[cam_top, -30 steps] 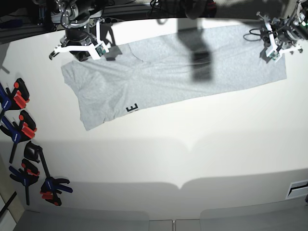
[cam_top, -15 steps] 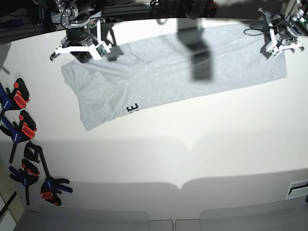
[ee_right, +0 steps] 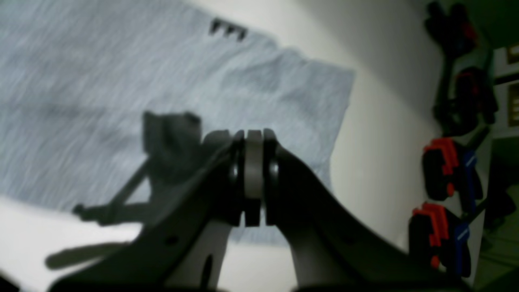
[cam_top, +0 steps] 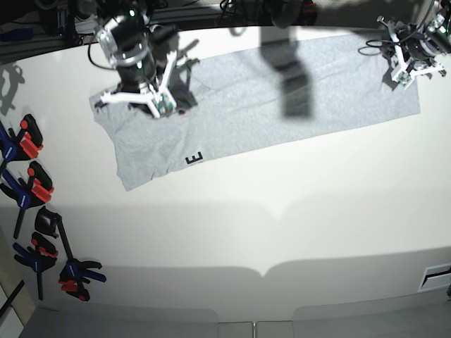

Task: Fold the T-shirt properly
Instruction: 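Move the right gripper down the shirt side toward the hem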

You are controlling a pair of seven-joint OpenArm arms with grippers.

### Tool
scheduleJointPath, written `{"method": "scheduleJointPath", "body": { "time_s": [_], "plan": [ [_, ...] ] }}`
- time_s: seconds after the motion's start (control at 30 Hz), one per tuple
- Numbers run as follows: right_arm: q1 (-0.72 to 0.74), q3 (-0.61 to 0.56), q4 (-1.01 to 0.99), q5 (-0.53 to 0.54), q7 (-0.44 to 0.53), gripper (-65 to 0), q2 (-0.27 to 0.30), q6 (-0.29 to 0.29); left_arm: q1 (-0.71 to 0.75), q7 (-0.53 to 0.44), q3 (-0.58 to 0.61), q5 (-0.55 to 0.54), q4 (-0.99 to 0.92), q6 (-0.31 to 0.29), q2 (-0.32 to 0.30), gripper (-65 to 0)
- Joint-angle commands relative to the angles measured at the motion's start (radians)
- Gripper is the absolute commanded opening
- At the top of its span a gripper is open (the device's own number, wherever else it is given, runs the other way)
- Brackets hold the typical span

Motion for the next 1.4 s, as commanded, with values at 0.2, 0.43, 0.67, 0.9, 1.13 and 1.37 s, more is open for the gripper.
{"method": "scheduleJointPath", "body": {
  "time_s": [0.2, 0.43, 0.67, 0.9, 1.13, 1.37],
  "plan": [
    [0.165, 0.006, -0.159, -0.016, 0.018, -65.0, -0.106, -0.014, 0.003, -0.010, -0.010, -0.001, 0.014, 0.000, -0.016, -45.8],
    [0.322, 0.008, -0.402, -0.023, 0.019, -65.0, -0.196, -0.014, 0.003, -0.010, -0.010, -0.001, 0.014, 0.000, -0.016, -45.8],
    [0.387, 0.069, -0.487, -0.026, -0.016, -65.0, -0.201, -0.014, 0.003, -0.011, -0.010, -0.001, 0.014, 0.000, -0.013, -45.8],
    [0.387, 0.249, -0.487, -0.021, -0.064, -65.0, -0.201, -0.012, 0.003, -0.037, -0.010, 0.040, 0.014, 0.001, 0.025, -45.8],
    [0.386, 0.306, -0.487, -0.012, -0.064, -65.0, -0.202, 0.056, 0.003, -0.052, -0.010, 0.054, 0.014, 0.000, 0.056, -45.8],
    [0.387, 0.306, -0.487, 0.008, -0.055, -65.0, -0.205, 0.058, 0.003, -0.056, -0.010, 0.296, 0.014, 0.069, 0.055, -45.8]
  ]
}}
